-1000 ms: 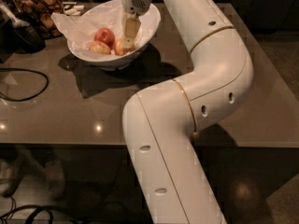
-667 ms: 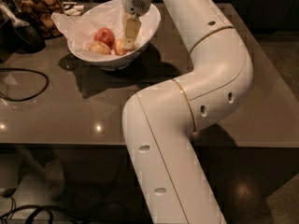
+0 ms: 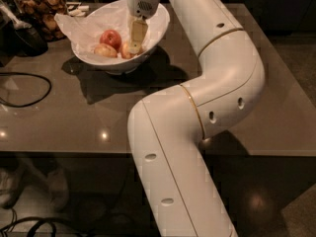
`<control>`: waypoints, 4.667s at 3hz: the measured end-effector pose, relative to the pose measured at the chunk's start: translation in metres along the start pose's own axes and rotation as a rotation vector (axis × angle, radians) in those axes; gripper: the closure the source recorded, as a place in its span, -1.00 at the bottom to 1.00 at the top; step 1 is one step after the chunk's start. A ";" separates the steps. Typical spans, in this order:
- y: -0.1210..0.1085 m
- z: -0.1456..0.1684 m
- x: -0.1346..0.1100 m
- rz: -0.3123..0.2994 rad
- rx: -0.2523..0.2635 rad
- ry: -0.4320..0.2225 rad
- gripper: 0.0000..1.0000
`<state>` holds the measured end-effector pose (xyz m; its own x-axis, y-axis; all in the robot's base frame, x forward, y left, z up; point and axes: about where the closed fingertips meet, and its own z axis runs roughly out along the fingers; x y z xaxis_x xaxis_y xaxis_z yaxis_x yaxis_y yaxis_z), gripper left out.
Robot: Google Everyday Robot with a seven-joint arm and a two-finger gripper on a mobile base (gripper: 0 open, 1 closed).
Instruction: Pick apple from white bowl
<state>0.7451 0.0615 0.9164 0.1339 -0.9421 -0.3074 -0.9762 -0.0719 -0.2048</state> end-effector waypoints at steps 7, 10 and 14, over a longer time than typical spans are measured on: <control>0.002 0.032 -0.004 -0.045 -0.054 0.018 -0.32; 0.001 0.036 0.002 -0.049 -0.057 0.023 -0.32; 0.002 0.053 0.008 -0.048 -0.080 0.014 0.02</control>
Offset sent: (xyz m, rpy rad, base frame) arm 0.1539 -0.0185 0.0996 -0.0909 0.1520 0.0550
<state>0.7536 0.0714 0.8649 0.1786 -0.9415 -0.2857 -0.9793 -0.1422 -0.1439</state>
